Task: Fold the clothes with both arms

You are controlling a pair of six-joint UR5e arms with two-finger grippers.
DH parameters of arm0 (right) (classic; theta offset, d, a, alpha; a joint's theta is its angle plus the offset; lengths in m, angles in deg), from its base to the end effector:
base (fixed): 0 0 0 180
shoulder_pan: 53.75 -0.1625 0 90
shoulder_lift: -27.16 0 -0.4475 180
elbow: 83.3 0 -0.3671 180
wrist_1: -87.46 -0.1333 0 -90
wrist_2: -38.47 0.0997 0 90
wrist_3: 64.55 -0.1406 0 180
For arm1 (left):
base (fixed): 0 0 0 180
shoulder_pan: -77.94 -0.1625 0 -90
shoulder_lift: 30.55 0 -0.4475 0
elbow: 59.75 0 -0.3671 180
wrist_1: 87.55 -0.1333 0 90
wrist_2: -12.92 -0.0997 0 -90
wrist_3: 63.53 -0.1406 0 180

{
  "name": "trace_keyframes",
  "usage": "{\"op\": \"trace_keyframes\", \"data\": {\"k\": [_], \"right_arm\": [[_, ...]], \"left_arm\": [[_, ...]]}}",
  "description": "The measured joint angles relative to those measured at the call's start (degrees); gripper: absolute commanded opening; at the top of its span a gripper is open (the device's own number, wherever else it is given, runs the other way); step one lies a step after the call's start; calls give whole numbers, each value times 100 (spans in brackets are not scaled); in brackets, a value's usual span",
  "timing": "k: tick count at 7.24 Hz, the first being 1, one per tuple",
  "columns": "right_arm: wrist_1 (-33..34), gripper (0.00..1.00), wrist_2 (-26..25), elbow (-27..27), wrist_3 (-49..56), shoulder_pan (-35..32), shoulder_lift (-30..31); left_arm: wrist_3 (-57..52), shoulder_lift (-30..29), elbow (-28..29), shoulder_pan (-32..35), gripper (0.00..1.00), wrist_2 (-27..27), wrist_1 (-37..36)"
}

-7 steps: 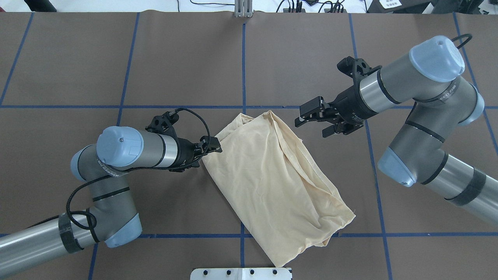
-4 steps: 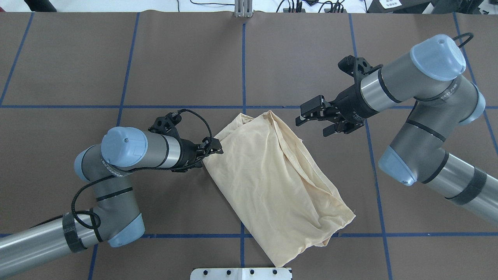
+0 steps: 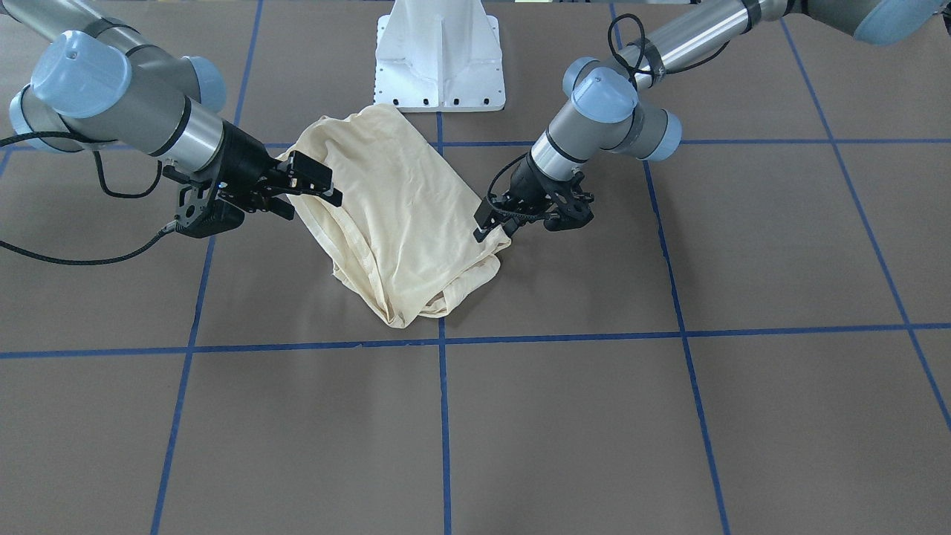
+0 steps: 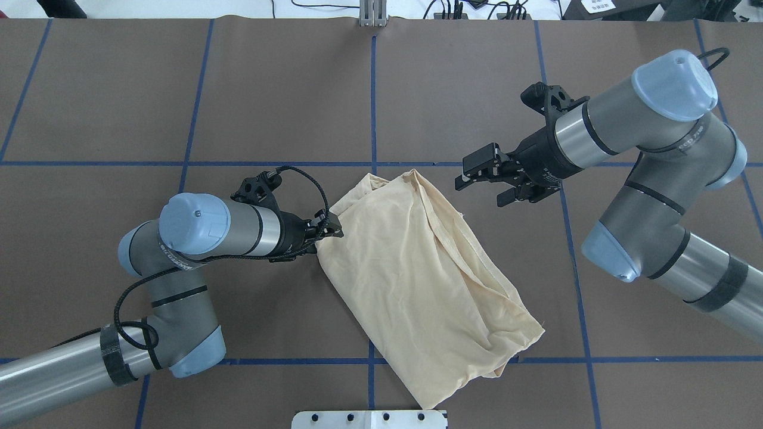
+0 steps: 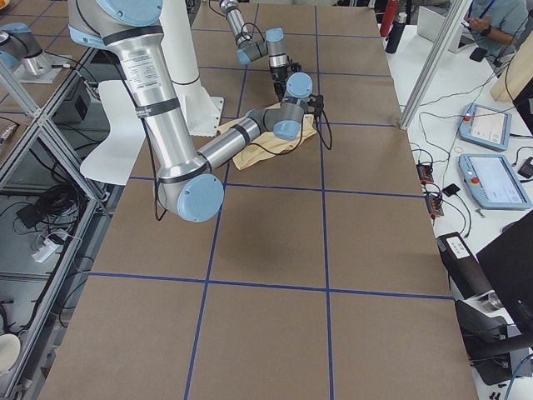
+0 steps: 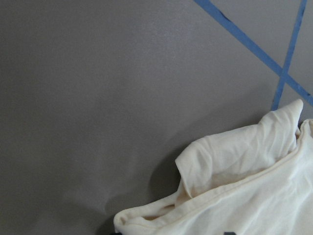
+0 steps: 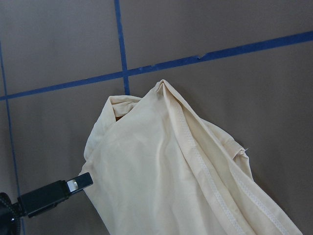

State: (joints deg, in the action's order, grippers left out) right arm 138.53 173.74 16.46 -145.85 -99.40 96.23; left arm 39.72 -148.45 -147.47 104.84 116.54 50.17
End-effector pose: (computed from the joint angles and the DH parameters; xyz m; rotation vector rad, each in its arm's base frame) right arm -0.3976 -0.4546 0.3341 -0.0872 -1.3206 0.0684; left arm 0.5788 -0.4060 0.3429 -0.0519 1.3005 -0.4483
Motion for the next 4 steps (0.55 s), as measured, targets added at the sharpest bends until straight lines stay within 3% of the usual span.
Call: {"op": "trace_keyframes", "data": {"k": [1,4], "right_arm": [[0,100,0,1,0,-3,3],[0,100,2,2,-7,-5,15]], "left_arm": [[2,-1,-1,4,0,-2,0],[-3,20,-72,69,0,10,-6]]}}
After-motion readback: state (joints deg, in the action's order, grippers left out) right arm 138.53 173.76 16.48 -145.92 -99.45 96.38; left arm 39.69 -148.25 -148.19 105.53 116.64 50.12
